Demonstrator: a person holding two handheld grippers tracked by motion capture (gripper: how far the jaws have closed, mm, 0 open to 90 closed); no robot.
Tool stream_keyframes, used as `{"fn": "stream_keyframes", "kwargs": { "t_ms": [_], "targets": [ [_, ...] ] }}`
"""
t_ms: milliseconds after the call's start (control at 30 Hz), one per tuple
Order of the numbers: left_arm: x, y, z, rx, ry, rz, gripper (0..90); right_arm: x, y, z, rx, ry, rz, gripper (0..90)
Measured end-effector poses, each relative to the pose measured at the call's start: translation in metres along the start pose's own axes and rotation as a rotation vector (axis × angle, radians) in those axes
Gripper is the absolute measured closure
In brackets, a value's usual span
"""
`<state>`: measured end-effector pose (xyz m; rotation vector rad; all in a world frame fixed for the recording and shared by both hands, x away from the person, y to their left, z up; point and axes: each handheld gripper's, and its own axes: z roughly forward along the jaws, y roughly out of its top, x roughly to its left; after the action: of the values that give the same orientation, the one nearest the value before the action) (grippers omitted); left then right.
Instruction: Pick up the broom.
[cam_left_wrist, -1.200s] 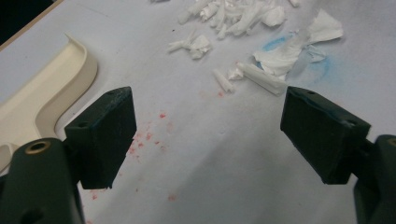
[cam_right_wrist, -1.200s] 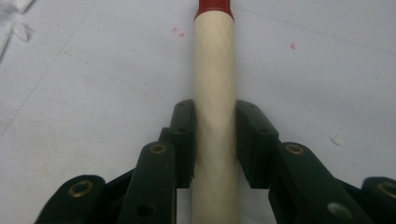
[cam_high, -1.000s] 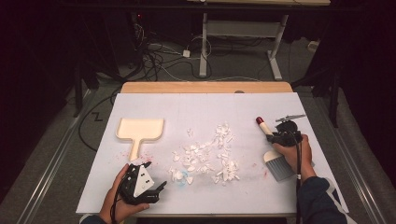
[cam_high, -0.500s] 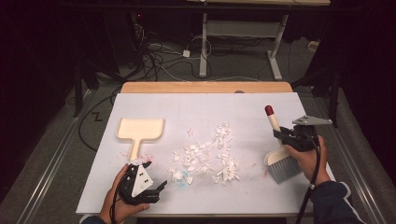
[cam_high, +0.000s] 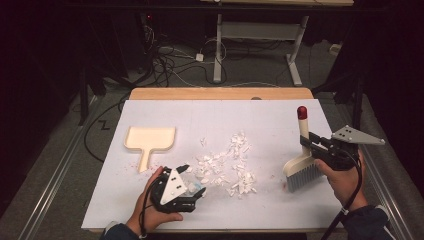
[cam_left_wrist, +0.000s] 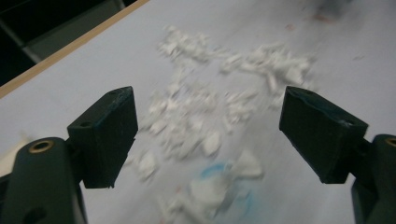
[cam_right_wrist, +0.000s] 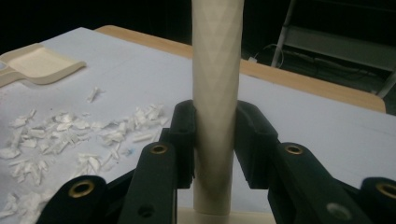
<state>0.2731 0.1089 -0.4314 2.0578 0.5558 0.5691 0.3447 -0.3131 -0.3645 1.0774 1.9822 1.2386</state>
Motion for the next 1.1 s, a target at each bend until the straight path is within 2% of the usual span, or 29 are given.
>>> {"fn": "stream_keyframes", "kwargs": {
  "t_ms": [167,200,233,267,333,367,400,467,500,533,567,667,733,800,933,1033,1067,1100],
  "targets": [
    [-0.024,0.041,0.029,-0.066,-0.092,0.015,19.3,0.021,0.008,-0.008,-0.038,0.021,-0.035,71.1],
    [-0.024,0.041,0.029,-0.066,-0.092,0.015,19.5,0.025,0.010,-0.009,-0.045,0.026,-0.042,71.1],
    [-0.030,0.049,0.036,-0.072,-0.110,0.016,19.6,0.030,0.012,-0.009,-0.045,0.041,-0.048,71.1],
    [-0.039,0.062,0.048,-0.095,-0.158,0.006,19.7,0.035,0.013,-0.010,-0.053,0.046,-0.057,71.1],
    [-0.047,0.073,0.061,-0.105,-0.185,-0.011,20.7,0.045,0.015,-0.012,-0.063,0.057,-0.080,71.0],
    [-0.047,0.073,0.061,-0.105,-0.185,-0.011,21.2,0.045,0.015,-0.012,-0.063,0.057,-0.080,71.0],
    [-0.051,0.079,0.073,-0.123,-0.245,-0.068,22.0,0.056,0.017,-0.014,-0.081,0.062,-0.102,71.0],
    [-0.053,0.081,0.079,-0.123,-0.247,-0.083,25.8,0.065,0.018,-0.015,-0.095,0.070,-0.116,71.0],
    [-0.057,0.083,0.089,-0.122,-0.270,-0.103,26.9,0.069,0.018,-0.016,-0.103,0.075,-0.123,71.0],
    [-0.057,0.083,0.089,-0.122,-0.270,-0.103,28.1,0.073,0.018,-0.016,-0.097,0.086,-0.134,71.0],
    [-0.060,0.083,0.096,-0.115,-0.282,-0.121,30.3,0.076,0.018,-0.017,-0.098,0.089,-0.131,71.0],
    [-0.063,0.083,0.102,-0.124,-0.304,-0.140,37.4,0.086,0.017,-0.016,-0.097,0.109,-0.145,71.0],
    [-0.062,0.081,0.104,-0.128,-0.314,-0.155,46.7,0.091,0.016,-0.015,-0.099,0.119,-0.152,70.9],
    [-0.058,0.079,0.103,-0.132,-0.323,-0.172,55.6,0.096,0.016,-0.015,-0.099,0.126,-0.153,70.9],
    [-0.047,0.077,0.098,-0.118,-0.331,-0.193,63.3,0.101,0.017,-0.018,-0.119,0.120,-0.174,70.6],
    [-0.037,0.076,0.089,-0.107,-0.340,-0.152,65.0,0.100,0.019,-0.021,-0.132,0.164,-0.171,70.0],
    [-0.037,0.076,0.089,-0.107,-0.340,-0.152,65.1,0.100,0.019,-0.022,-0.142,0.186,-0.175,68.2],
    [-0.032,0.076,0.081,-0.090,-0.339,-0.126,65.1,0.099,0.020,-0.023,-0.150,0.209,-0.191,64.5]
  ]
}}
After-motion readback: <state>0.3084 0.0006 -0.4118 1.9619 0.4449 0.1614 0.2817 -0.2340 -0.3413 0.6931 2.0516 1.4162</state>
